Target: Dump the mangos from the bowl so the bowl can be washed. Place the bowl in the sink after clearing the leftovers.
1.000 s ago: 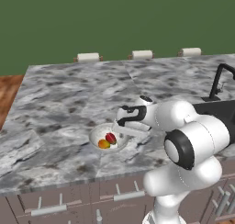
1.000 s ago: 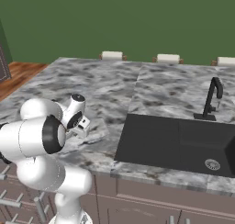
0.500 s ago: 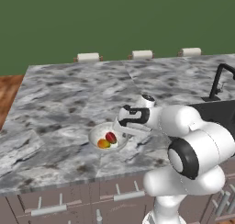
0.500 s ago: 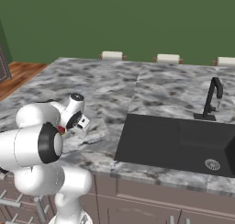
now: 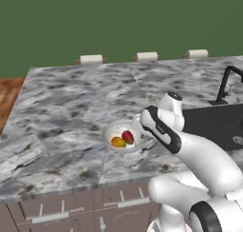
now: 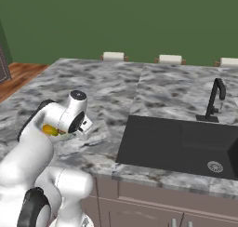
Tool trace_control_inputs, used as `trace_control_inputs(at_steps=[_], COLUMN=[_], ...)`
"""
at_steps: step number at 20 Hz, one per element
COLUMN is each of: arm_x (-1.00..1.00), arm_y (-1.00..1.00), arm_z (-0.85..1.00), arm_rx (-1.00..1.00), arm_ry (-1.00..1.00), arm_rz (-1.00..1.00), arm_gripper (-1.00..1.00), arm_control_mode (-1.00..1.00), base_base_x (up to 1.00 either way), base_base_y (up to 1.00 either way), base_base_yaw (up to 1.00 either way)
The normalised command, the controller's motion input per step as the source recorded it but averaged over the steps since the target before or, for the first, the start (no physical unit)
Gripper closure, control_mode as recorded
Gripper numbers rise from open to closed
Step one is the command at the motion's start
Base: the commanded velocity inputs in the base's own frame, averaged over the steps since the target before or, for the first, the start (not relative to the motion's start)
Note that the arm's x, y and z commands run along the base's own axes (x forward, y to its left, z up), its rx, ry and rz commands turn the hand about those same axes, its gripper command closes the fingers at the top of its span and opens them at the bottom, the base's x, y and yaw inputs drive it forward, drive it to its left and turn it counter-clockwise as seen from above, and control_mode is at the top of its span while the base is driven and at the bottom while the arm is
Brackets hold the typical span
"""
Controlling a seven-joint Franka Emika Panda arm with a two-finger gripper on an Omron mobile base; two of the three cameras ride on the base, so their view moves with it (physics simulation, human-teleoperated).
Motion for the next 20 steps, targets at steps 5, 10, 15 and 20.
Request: trace_control_inputs(at_steps=[5, 10, 15, 20], arm_x=[-0.94, -1.00, -0.99, -0.12], arm_y=[-0.57, -0.80, -0.71, -0.13], arm_z=[0.96, 0.79, 0.75, 0.91], arm_rx=[0.06, 0.14, 0.09, 0.00], arm_ry=[0.00, 0.03, 0.04, 0.02], arm_rz=[-0.23, -0.19, -0.11, -0.04], arm_gripper=[1.00, 1.00, 1.00, 1.00], arm_control_mode=[-1.00, -1.00, -1.00, -1.00], base_base_x=[0.00, 0.00, 0.00, 0.00], base_base_y=[0.00, 0.00, 0.00, 0.00], base_base_yaw=[0.00, 0.00, 0.00, 0.00])
